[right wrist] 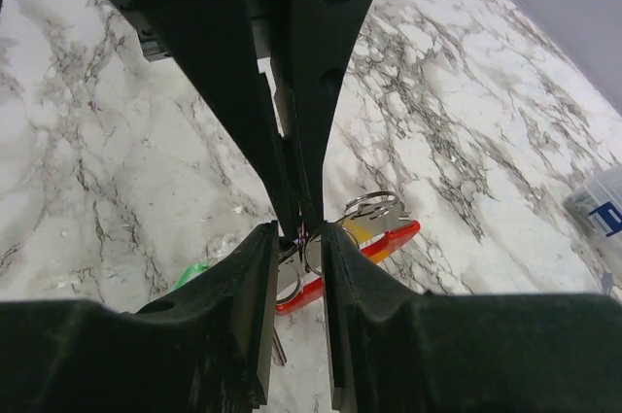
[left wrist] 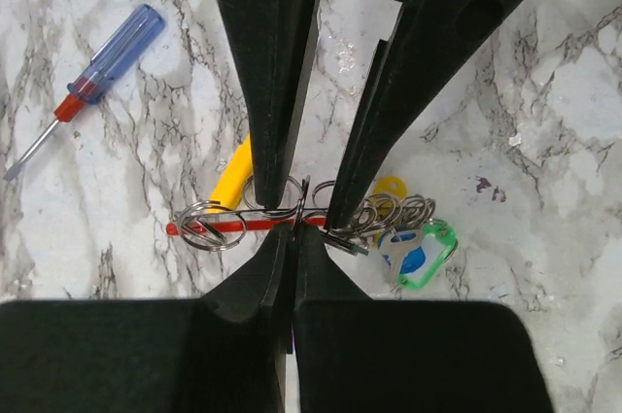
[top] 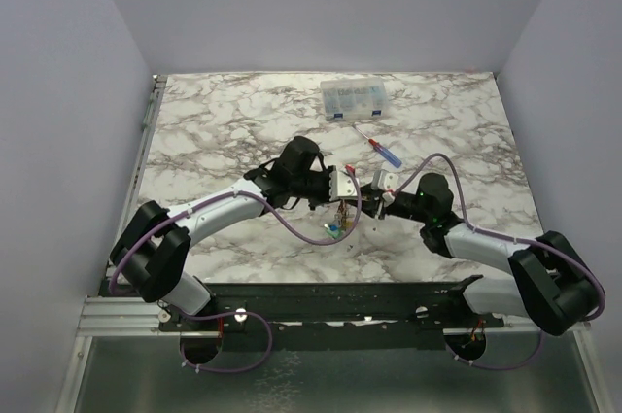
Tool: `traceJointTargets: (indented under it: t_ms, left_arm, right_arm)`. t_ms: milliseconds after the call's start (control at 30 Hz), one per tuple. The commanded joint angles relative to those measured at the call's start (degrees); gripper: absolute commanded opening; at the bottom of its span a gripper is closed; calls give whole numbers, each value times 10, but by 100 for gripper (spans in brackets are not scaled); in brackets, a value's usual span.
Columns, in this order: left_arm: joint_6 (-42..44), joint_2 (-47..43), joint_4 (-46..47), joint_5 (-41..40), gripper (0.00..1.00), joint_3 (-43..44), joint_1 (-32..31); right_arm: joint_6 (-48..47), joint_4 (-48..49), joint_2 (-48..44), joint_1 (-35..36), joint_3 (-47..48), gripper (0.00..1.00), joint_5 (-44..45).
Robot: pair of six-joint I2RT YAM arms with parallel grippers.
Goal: Remove the keys from the keyring
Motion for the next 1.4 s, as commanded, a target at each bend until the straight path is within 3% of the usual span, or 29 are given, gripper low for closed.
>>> traceJointTargets:
  t_ms: [0,167,633,1033,1133,1233,1367]
  left_arm:
    - [63,-17,-30,-55,0,22,-14]
    - [121,-13,-55,-100,0,31,-38]
    - [176,-1,-76,-153,0,49,-66]
    - [152,17,-108,-137,1,82,-72]
    - [127,13,-107,-79,21,76,-46]
    - [108,16,-105,-6,32,69,-8]
    - [91,21,-90,51,35,65,30]
  right_arm:
    - [-12,-147,-40,3,39,31,17]
    - [-25,-204,-59,3,51,27,7]
    - [-59,-214,-27,3,77,20,13]
    - [-63,-197,1,3,87,1,34]
    - [-44,-140,1,3,62,1,43]
    - [-36,-84,5,3,40,1,34]
    - [-30,0,19,3,11,1,24]
